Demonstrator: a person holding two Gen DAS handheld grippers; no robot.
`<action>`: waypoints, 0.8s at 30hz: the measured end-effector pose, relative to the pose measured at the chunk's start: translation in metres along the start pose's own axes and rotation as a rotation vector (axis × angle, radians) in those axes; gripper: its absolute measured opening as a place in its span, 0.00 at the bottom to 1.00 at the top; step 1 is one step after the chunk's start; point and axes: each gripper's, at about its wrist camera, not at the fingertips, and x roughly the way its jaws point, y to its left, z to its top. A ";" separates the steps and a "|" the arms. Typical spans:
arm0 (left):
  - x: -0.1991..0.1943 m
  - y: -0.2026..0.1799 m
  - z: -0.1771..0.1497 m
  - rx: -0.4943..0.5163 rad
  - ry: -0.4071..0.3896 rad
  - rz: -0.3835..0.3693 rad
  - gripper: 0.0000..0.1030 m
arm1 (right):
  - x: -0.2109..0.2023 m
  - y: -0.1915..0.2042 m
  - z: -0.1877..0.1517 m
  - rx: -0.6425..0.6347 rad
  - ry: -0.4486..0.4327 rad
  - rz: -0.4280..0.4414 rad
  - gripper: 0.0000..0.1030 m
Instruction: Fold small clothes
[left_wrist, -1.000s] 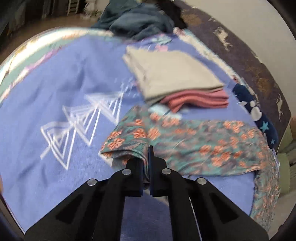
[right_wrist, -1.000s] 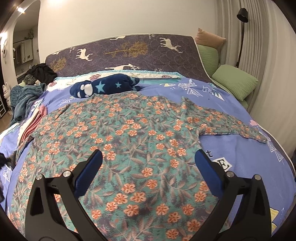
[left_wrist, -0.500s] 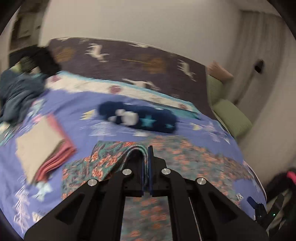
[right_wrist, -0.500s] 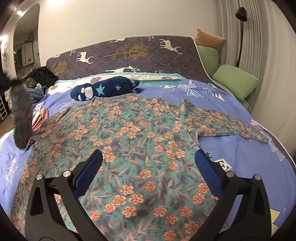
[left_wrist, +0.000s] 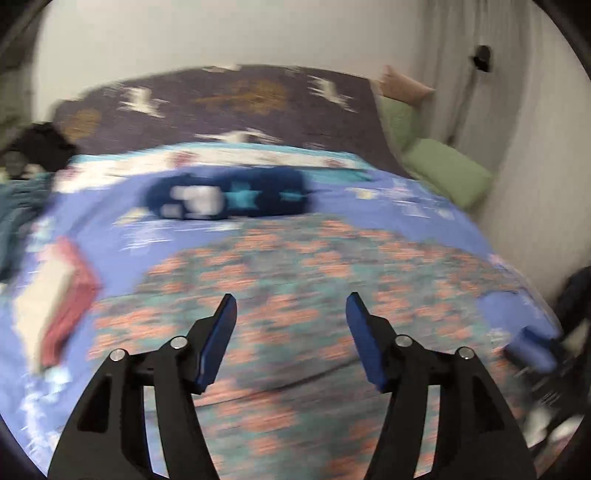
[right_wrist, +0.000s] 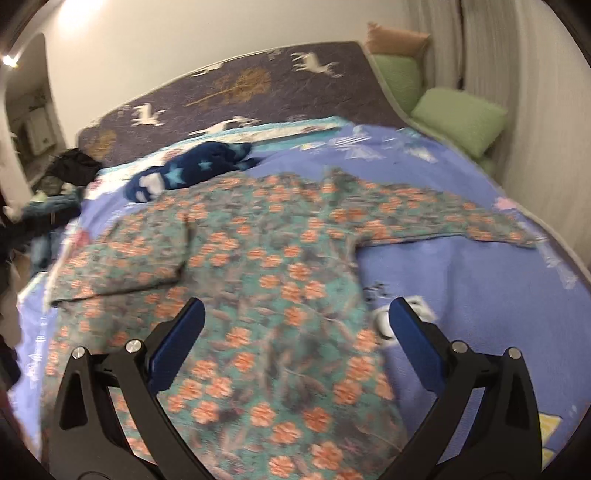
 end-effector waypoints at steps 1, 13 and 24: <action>-0.006 0.015 -0.010 -0.001 -0.006 0.063 0.64 | 0.004 0.005 0.004 -0.012 0.009 0.040 0.93; -0.014 0.129 -0.098 -0.258 0.140 0.293 0.70 | 0.158 0.078 0.061 -0.117 0.275 0.333 0.83; 0.024 0.126 -0.093 -0.268 0.162 0.214 0.72 | 0.192 0.131 0.064 -0.288 0.267 0.324 0.08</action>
